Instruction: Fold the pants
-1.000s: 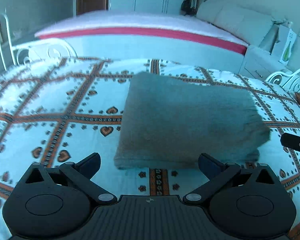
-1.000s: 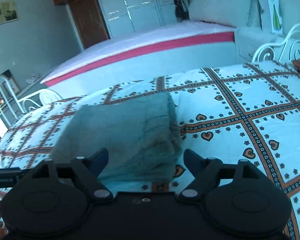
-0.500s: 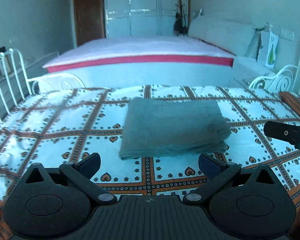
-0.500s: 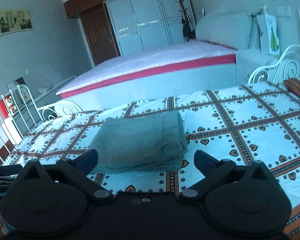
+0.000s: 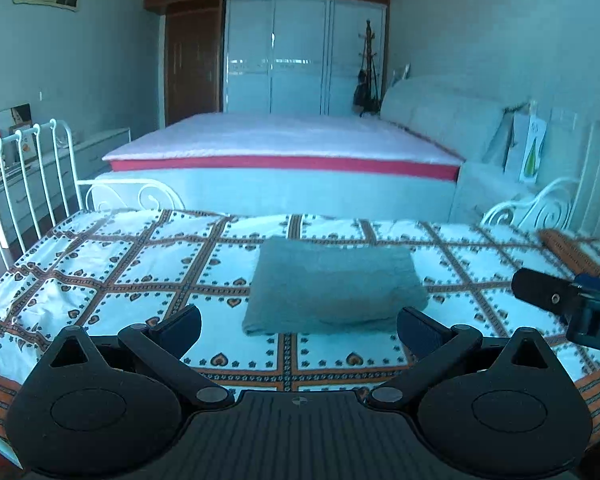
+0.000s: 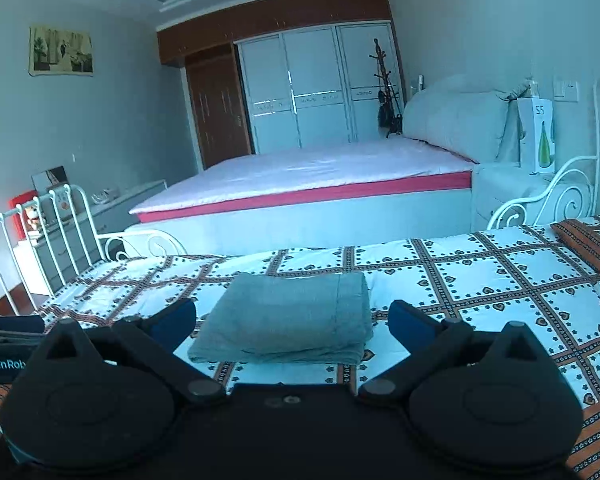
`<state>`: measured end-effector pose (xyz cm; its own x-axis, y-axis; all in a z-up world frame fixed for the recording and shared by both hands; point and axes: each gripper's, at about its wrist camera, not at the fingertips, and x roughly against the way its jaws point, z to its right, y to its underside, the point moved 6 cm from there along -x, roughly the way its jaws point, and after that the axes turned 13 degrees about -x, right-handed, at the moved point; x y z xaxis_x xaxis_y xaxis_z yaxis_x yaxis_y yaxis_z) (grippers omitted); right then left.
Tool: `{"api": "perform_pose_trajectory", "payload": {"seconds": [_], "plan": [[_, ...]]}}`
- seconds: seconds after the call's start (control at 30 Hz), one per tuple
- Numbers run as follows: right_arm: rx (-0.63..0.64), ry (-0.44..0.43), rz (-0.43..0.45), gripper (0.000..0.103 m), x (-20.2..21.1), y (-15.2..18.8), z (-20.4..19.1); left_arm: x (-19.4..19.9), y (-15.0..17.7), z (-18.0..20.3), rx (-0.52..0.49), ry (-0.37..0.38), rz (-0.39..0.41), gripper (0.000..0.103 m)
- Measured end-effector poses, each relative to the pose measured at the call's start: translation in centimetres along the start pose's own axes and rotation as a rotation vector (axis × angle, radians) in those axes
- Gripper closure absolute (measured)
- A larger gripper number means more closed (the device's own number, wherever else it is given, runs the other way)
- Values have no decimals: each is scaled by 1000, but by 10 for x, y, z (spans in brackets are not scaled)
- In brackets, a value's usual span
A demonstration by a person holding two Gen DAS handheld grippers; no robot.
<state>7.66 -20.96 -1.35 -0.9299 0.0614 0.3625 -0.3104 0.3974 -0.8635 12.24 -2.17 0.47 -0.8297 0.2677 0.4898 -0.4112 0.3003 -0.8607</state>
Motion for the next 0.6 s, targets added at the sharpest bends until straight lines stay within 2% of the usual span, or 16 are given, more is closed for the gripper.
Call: {"api": "perform_pose_trajectory", "payload": {"seconds": [0.13, 0.3, 0.43, 0.47, 0.6], "plan": [[-13, -4, -8, 6, -3, 0, 1, 0, -2, -2, -15, 31, 4, 0], [-23, -18, -13, 6, -2, 4, 0, 9, -11, 6, -102, 6, -43, 0], [-29, -20, 9, 6, 4, 1, 2, 31, -26, 15, -166, 49, 47, 0], [-35, -18, 7, 6, 3, 1, 3, 30, -26, 14, -167, 43, 55, 0], [-31, -2, 5, 6, 4, 4, 3, 11, -20, 14, -126, 45, 0, 0]]}}
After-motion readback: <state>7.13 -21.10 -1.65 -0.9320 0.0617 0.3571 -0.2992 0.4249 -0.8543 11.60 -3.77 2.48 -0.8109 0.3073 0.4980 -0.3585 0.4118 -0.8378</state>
